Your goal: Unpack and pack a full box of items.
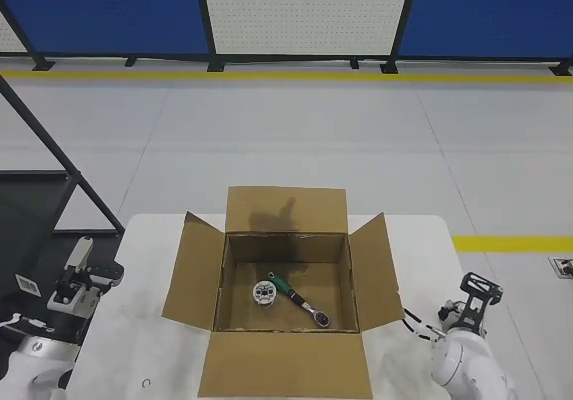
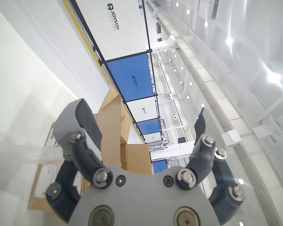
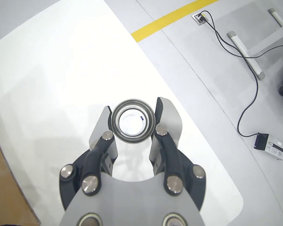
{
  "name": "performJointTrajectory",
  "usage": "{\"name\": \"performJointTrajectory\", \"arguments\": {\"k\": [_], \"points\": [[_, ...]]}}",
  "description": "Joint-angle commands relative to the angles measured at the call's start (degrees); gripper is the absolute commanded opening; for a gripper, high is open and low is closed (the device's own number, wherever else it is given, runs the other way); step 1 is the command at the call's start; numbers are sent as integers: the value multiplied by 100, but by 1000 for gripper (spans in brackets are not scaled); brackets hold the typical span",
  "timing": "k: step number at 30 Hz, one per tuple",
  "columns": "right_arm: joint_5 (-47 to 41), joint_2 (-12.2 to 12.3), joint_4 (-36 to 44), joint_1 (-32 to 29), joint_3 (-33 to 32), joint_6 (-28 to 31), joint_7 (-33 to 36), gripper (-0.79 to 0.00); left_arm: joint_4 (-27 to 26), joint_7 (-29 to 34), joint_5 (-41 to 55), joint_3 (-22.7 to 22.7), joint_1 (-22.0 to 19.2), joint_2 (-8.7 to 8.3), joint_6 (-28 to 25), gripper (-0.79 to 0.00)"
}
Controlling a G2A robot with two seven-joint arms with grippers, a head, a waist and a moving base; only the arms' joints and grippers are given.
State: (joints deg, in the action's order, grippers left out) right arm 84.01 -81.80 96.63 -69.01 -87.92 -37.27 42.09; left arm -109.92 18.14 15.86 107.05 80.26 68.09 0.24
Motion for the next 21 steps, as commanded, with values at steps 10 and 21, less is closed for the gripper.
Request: {"name": "performJointTrajectory", "arguments": {"k": [10,21], "points": [[49,-22,-168,100,-37,33,84,0,1,0,2,1,0,0,-3,0],[8,-43,1320,-260,-163,40,-133,0,1,0,2,1,0,0,-3,0]]}}
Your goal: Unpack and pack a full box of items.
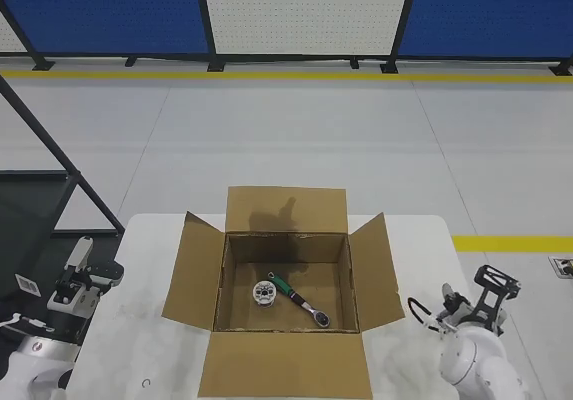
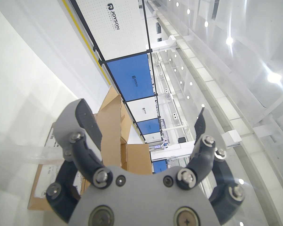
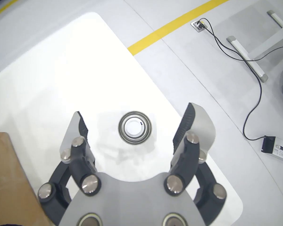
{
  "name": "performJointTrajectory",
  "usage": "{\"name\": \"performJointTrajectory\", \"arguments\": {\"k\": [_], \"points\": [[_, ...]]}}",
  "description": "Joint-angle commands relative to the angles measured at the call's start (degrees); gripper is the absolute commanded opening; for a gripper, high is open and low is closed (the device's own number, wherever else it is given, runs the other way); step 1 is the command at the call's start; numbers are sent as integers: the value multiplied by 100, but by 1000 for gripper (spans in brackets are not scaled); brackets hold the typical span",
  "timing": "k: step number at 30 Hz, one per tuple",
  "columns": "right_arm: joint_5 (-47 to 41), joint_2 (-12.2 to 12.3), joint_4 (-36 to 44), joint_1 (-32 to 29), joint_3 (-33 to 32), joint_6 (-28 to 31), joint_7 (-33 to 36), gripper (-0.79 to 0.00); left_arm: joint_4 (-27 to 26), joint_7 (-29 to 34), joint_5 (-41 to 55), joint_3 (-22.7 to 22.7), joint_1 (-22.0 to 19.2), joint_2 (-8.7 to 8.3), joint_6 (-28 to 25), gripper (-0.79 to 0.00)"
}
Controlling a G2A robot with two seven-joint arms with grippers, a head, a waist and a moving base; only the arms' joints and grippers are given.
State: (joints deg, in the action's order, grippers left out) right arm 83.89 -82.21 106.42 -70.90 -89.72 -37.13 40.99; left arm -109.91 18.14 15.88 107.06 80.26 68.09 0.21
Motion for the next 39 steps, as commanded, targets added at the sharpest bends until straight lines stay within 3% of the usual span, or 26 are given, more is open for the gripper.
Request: {"name": "performJointTrajectory", "arguments": {"k": [1,9,15,20,33,35,39], "points": [[51,-4,674,-154,51,61,-42,0,0,0,0,0,0,0,0,0],[754,-8,2823,-578,995,956,-50,0,0,0,0,0,0,0,0,0],[1406,-50,2823,-194,2269,1816,182,0,0,0,0,0,0,0,0,0],[1616,-159,2389,356,3050,2037,793,0,0,0,0,0,0,0,0,0],[1615,-168,2358,392,3073,2008,830,0,0,0,0,0,0,0,0,0],[1470,-176,2155,396,3189,2215,709,0,0,0,0,0,0,0,0,0],[1108,-288,1395,1100,3426,2532,869,0,0,0,0,0,0,0,0,0]]}}
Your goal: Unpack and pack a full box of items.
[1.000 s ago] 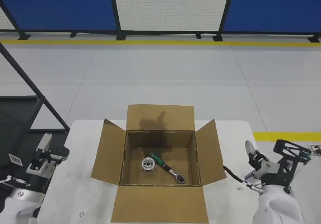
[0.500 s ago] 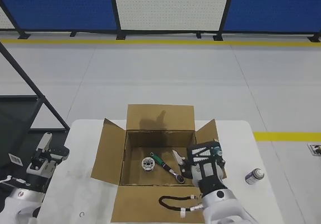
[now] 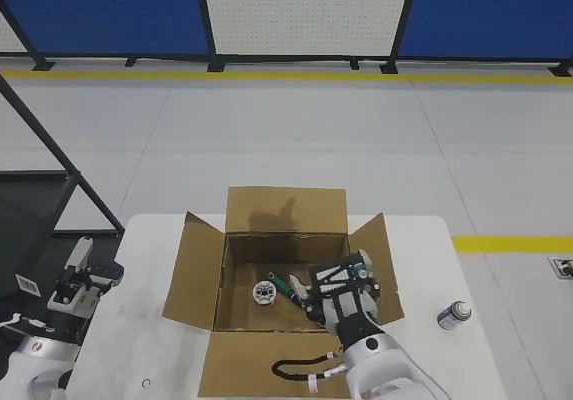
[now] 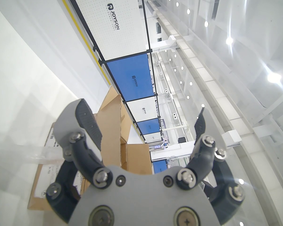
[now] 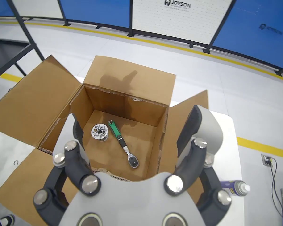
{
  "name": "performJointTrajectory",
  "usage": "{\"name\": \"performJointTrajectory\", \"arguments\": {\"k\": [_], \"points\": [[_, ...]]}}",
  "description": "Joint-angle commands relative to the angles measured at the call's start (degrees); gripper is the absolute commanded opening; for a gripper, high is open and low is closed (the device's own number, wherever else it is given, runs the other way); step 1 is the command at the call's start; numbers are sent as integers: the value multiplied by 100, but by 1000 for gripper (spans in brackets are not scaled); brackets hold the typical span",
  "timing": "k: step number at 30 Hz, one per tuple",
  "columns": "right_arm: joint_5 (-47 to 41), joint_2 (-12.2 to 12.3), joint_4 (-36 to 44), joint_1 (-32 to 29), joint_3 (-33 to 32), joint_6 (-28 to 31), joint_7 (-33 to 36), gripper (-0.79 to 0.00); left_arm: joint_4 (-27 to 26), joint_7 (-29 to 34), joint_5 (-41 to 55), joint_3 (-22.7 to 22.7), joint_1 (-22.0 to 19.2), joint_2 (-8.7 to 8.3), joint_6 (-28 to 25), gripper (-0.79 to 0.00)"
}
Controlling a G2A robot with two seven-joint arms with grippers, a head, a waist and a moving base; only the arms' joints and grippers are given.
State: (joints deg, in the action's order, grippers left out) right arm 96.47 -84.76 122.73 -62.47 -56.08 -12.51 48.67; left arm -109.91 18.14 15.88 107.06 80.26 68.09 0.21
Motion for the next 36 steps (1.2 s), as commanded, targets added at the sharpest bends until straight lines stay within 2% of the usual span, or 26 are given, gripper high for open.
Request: {"name": "performJointTrajectory", "arguments": {"k": [1,7,13,17,28,36], "points": [[-287,-77,-524,538,123,136,248,0,0,0,0,0,0,0,0,0],[-1111,-394,-2513,2152,516,212,1215,0,0,0,0,0,0,0,0,0],[-2030,-655,-4166,3033,765,395,1763,0,0,0,0,0,0,0,0,0],[-2477,-790,-4835,3352,931,647,1910,0,0,0,0,0,0,0,0,0],[-2395,-802,-4981,3324,1012,705,1844,0,0,0,0,0,0,0,0,0],[-2874,-1034,-6121,3642,1229,858,1592,0,0,0,0,0,0,0,0,0]]}}
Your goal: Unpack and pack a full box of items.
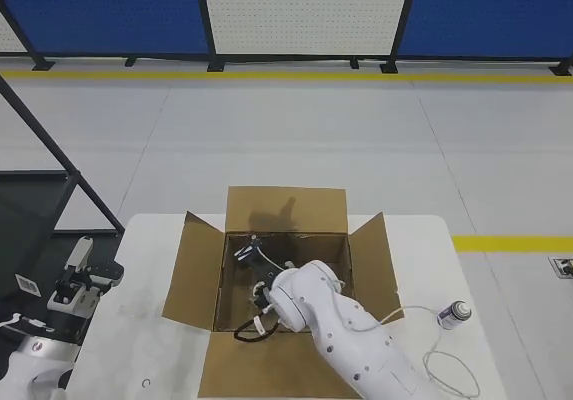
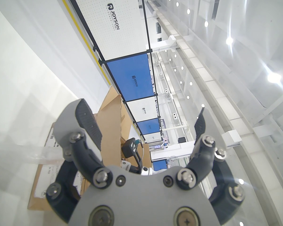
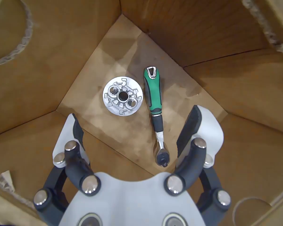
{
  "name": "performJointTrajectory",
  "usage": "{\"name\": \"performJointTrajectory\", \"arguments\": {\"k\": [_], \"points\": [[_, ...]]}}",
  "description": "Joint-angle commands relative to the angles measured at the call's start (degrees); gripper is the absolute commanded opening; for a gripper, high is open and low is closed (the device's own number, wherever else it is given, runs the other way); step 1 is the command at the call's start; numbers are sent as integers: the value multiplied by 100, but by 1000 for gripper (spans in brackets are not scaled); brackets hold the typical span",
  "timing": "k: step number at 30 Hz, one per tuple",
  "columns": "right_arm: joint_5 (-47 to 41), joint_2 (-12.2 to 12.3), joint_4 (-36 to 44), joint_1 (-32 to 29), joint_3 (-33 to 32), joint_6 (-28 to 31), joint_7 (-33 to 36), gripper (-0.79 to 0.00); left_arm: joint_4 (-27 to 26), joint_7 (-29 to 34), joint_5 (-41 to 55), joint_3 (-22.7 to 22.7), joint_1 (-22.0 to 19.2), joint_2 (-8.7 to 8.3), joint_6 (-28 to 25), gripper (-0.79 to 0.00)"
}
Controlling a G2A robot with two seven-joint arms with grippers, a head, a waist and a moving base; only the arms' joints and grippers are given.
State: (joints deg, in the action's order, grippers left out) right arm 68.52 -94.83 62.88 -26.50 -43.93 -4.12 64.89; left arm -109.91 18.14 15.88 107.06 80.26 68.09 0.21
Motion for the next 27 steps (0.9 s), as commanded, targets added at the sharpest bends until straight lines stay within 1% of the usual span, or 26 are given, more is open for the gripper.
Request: {"name": "performJointTrajectory", "arguments": {"k": [1,7,16,17,18,19,22,23,27], "points": [[-157,-59,-253,98,29,36,-61,0,0,0,0,0,0,0,0,0],[-443,-237,-872,340,162,139,-269,0,0,0,0,0,0,0,0,0],[-536,-492,-1660,617,394,161,-619,0,0,0,0,0,0,0,0,0],[-551,-518,-1744,644,408,166,-654,-15,0,0,0,0,0,0,0,0],[-577,-543,-1835,670,415,170,-684,-86,0,0,0,0,0,0,0,0],[-610,-567,-1921,697,418,186,-715,-123,0,0,0,0,0,0,0,0],[-719,-636,-2156,768,418,250,-789,-105,0,0,0,0,0,0,0,0],[-771,-655,-2239,788,407,285,-818,-111,0,0,0,0,0,0,0,0],[-877,-724,-2558,882,381,362,-941,-185,0,0,0,0,0,0,0,0]]}}
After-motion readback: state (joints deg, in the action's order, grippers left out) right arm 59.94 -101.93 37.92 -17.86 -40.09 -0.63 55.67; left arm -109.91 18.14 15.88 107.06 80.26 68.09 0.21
